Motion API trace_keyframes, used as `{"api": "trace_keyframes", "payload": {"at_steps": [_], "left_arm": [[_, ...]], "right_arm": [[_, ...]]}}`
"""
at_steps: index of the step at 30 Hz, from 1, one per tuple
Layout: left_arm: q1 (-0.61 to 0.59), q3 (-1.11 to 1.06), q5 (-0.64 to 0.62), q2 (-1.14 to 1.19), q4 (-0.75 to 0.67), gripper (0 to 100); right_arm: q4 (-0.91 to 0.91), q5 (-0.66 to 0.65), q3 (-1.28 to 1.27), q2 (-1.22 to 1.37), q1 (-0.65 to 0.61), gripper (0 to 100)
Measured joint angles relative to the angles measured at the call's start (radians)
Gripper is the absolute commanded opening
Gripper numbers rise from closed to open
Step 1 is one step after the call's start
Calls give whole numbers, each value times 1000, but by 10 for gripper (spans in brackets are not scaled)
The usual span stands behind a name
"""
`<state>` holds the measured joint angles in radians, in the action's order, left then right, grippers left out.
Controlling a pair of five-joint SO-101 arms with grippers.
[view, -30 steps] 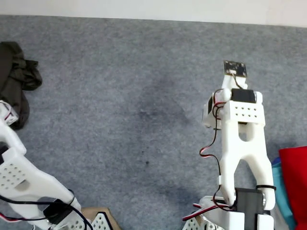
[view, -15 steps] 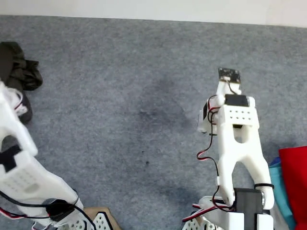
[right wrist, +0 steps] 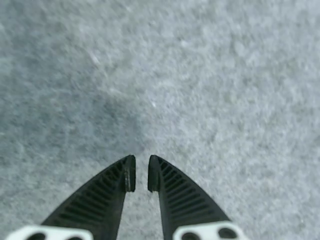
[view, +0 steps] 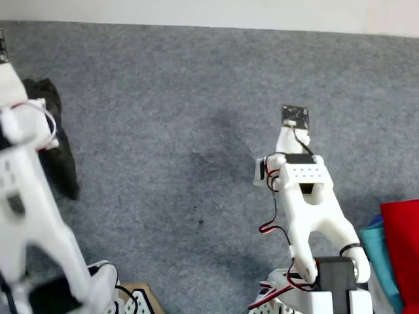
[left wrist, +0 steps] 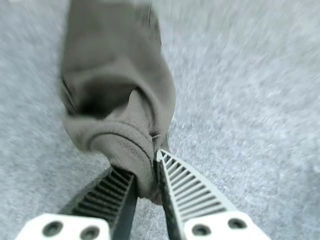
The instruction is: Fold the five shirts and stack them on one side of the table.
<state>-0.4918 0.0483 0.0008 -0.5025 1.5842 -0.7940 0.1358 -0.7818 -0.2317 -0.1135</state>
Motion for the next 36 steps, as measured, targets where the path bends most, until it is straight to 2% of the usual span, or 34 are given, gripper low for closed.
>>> {"api": "trace_keyframes", "payload": {"at_steps": [4,11,15,22,29,36], "left_arm": [[-68,0,29,-187,25,8],[-347,0,143,-311,32,8],[-528,-34,166,-313,15,8],[-753,-207,169,-284,-175,8],[-789,-339,172,-226,-308,8],[-793,-463,172,-215,-437,8]], "right_arm": [[11,0,0,0,-17,63],[68,0,0,0,-153,63],[193,0,0,0,-288,63],[496,0,31,15,-528,63],[535,0,345,311,-706,63],[539,0,855,778,-793,63]]}}
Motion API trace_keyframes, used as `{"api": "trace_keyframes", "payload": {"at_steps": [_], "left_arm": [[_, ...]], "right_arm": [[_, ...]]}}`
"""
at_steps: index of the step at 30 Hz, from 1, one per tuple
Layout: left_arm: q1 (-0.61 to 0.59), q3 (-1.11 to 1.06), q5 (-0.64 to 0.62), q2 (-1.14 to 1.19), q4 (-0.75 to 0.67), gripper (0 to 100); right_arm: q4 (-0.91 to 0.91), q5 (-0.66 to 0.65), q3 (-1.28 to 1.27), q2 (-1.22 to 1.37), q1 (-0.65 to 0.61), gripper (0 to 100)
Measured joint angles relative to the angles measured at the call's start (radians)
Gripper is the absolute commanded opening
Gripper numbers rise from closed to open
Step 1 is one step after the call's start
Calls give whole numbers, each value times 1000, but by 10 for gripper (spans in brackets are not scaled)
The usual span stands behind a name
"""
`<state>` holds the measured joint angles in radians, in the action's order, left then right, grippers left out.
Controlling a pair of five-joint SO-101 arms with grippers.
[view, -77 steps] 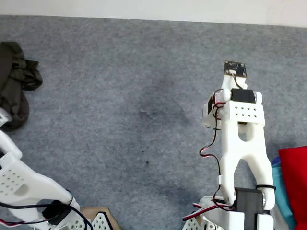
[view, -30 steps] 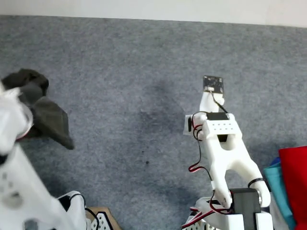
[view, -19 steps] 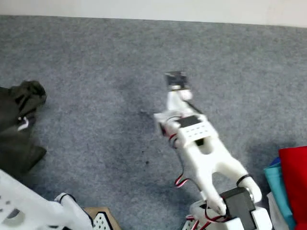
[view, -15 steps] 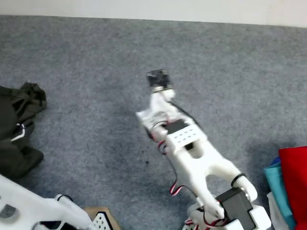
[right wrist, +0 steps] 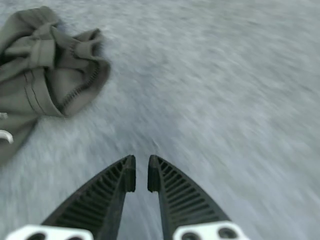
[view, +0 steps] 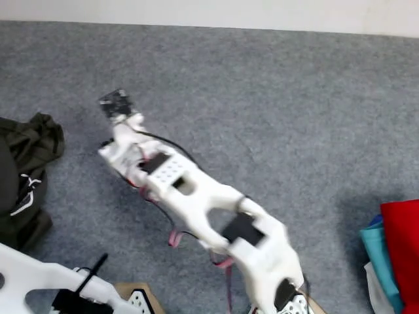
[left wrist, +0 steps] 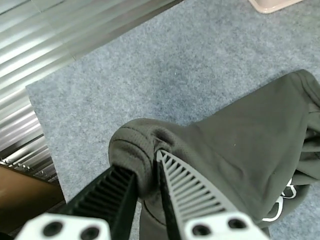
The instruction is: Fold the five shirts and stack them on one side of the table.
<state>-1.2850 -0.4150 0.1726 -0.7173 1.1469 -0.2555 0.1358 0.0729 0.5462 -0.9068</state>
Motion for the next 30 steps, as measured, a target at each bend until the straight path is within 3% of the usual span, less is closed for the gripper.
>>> {"api": "trace_keyframes", "payload": {"at_steps": [8,15,30], "left_arm": [[0,-135,0,0,-117,8],[2,-167,-74,0,-161,8],[34,-203,-77,0,-164,8]], "right_arm": [[-117,0,588,420,-69,63],[-270,0,945,557,-215,63],[-264,0,1056,667,-196,67]]}}
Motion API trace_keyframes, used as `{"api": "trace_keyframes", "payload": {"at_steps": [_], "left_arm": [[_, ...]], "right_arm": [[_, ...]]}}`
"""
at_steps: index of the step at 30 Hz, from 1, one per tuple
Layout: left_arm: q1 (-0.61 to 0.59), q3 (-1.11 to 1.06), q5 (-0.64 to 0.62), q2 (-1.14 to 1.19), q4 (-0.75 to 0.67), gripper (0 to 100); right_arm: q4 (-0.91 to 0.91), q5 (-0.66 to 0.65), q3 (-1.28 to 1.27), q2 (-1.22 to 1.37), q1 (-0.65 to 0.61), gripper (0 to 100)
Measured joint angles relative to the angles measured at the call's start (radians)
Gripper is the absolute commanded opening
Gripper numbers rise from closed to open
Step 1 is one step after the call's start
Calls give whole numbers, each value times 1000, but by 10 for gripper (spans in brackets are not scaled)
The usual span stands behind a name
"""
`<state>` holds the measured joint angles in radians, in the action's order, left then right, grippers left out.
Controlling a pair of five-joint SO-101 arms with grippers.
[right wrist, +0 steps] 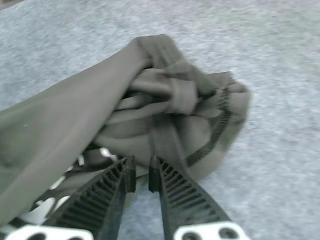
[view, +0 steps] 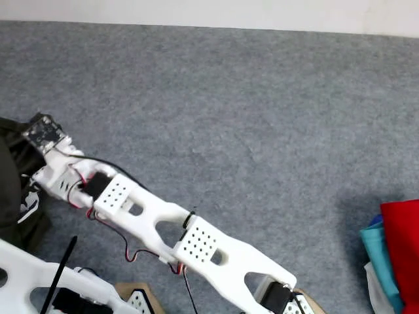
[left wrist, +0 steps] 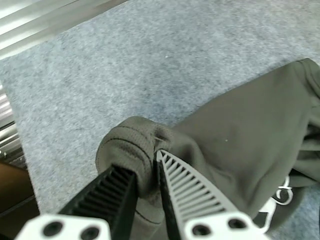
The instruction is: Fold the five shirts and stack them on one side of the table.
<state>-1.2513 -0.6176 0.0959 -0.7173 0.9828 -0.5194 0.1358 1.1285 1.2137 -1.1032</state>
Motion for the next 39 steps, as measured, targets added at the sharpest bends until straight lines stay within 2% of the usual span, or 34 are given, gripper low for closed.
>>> {"api": "trace_keyframes", "payload": {"at_steps": [8,14,19,28,31,39], "left_arm": [[25,-5,-3,0,0,8],[26,-31,-3,0,0,8],[28,-60,-3,0,-26,8],[28,-69,-3,0,-37,8],[28,-69,-3,0,-37,8],[28,-69,-3,0,-37,8]], "right_arm": [[0,0,0,0,35,67],[81,0,2,57,37,67],[98,-66,0,94,35,67],[101,-81,0,97,37,57],[101,-83,0,97,37,3],[101,-140,6,149,37,6]]}}
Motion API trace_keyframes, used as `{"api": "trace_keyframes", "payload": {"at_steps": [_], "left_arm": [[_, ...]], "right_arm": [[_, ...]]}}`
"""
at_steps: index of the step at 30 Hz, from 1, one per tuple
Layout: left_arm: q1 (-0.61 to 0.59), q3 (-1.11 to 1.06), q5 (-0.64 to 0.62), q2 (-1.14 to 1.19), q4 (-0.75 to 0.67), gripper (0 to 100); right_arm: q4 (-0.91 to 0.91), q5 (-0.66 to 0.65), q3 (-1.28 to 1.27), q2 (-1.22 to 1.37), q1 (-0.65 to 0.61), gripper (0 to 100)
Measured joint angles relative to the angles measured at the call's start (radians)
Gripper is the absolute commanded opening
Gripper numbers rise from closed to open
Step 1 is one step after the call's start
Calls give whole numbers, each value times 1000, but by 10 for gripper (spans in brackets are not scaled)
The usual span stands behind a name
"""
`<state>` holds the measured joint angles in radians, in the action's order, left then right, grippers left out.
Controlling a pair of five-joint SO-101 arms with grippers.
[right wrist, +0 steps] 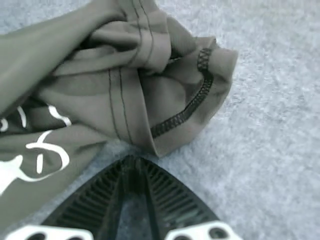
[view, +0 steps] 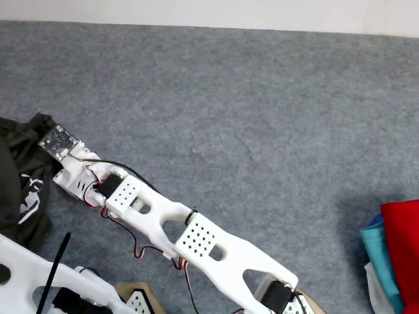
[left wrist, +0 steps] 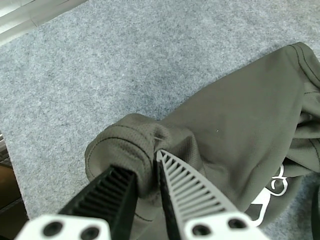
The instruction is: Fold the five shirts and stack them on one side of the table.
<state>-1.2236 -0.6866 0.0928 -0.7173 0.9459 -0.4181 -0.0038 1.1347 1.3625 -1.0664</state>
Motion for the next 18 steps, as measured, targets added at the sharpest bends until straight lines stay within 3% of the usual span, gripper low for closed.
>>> {"api": "trace_keyframes", "payload": {"at_steps": [8,10,13,18], "left_arm": [[5,0,0,0,0,8],[12,0,0,0,0,8],[20,-15,0,0,0,8],[80,-72,0,0,0,8]], "right_arm": [[-160,-5,129,3,35,9],[-186,-5,186,3,43,61],[-190,-5,219,2,44,139],[-98,43,183,2,44,118]]}}
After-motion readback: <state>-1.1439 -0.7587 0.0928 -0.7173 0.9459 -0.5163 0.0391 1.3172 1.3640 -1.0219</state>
